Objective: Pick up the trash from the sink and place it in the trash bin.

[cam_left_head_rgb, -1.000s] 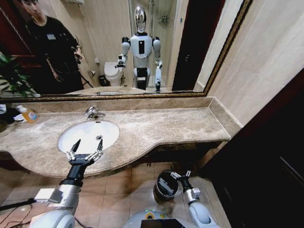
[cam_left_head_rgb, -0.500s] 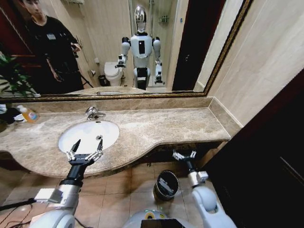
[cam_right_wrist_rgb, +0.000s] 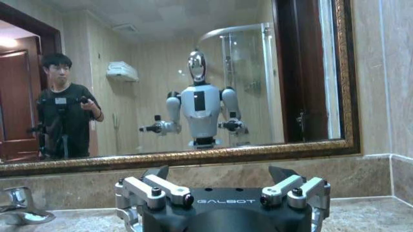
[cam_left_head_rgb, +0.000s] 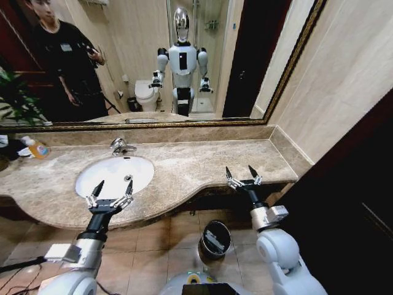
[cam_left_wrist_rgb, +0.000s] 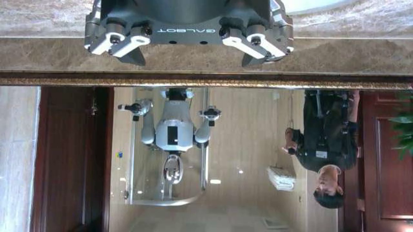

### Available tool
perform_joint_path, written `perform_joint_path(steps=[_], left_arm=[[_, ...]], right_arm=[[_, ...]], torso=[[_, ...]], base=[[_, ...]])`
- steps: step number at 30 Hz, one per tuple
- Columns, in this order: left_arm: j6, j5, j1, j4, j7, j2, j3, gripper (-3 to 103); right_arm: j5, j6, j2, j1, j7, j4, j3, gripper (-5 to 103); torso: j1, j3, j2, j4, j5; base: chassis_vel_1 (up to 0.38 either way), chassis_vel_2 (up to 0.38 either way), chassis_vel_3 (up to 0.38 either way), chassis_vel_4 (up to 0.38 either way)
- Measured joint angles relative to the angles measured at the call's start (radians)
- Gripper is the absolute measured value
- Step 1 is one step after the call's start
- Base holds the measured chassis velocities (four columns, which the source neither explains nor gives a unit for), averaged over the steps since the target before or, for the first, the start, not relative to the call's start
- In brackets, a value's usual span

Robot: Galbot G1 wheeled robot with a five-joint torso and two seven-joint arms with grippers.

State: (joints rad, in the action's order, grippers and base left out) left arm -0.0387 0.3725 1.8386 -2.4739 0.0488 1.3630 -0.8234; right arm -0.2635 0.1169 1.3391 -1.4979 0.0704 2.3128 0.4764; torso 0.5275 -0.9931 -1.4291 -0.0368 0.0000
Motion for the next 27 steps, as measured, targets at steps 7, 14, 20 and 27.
perform_joint_path(steps=[7, 14, 20, 27], left_arm=[[0.000, 0.000, 0.000, 0.000, 0.000, 0.000, 0.000, 100], [0.000, 0.000, 0.000, 0.000, 0.000, 0.000, 0.000, 100], [0.000, 0.000, 0.000, 0.000, 0.000, 0.000, 0.000, 100], [0.000, 0.000, 0.000, 0.000, 0.000, 0.000, 0.000, 100]], right_arm=[[0.001, -0.086, 0.008, -0.006, -0.017, -0.068, 0.001, 100], [0.009, -0.099, 0.010, -0.006, -0.016, -0.081, -0.001, 100], [0.009, -0.100, 0.010, -0.006, -0.015, -0.082, -0.002, 100], [0.009, -0.101, 0.010, -0.006, -0.015, -0.082, -0.002, 100]], torso=[[0.000, 0.000, 0.000, 0.0000, 0.0001], [0.000, 0.000, 0.000, 0.0000, 0.0000], [0.000, 0.000, 0.000, 0.0000, 0.0000], [0.000, 0.000, 0.000, 0.0000, 0.0000]], base=[[0.000, 0.000, 0.000, 0.000], [0.000, 0.000, 0.000, 0.000], [0.000, 0.000, 0.000, 0.000], [0.000, 0.000, 0.000, 0.000]])
